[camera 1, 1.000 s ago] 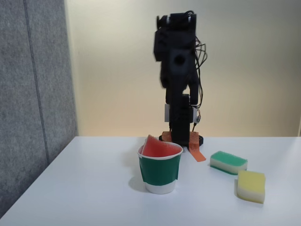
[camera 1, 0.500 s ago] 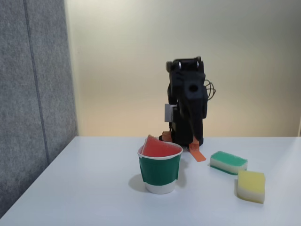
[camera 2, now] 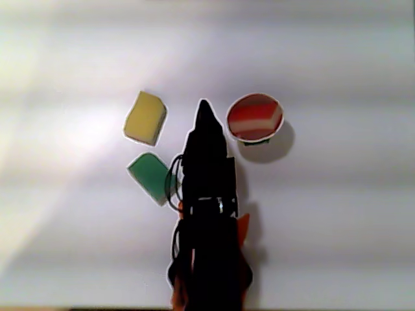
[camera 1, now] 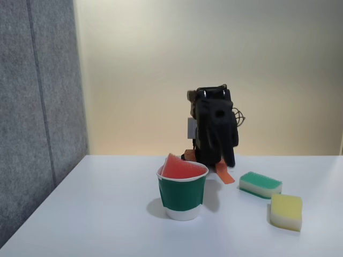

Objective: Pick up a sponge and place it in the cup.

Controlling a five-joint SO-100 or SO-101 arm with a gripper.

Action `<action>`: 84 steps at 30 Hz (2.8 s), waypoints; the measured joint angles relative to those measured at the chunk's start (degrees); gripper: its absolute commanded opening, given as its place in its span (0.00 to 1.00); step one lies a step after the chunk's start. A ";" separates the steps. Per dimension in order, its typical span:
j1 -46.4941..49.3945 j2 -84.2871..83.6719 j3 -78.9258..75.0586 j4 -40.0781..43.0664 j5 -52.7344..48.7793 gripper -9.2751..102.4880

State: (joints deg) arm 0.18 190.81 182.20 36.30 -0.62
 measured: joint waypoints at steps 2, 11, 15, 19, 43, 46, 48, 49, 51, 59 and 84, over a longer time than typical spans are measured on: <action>-0.62 1.23 0.44 0.70 -0.26 0.08; 0.79 0.97 0.44 18.90 -0.18 0.08; 0.53 1.32 0.44 24.70 0.18 0.08; 0.70 1.32 0.44 29.79 0.44 0.08; 2.55 1.41 0.44 36.56 0.79 0.10; 2.90 1.41 0.44 36.56 0.79 0.10; 2.90 1.41 0.44 36.56 1.32 0.09; 2.90 1.41 0.44 36.56 1.32 0.09; 2.90 1.41 0.44 36.56 1.49 0.10; 2.90 1.41 0.44 36.56 1.49 0.10; 2.90 1.41 0.44 36.56 1.49 0.10</action>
State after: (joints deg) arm 3.08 192.22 182.64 72.86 0.88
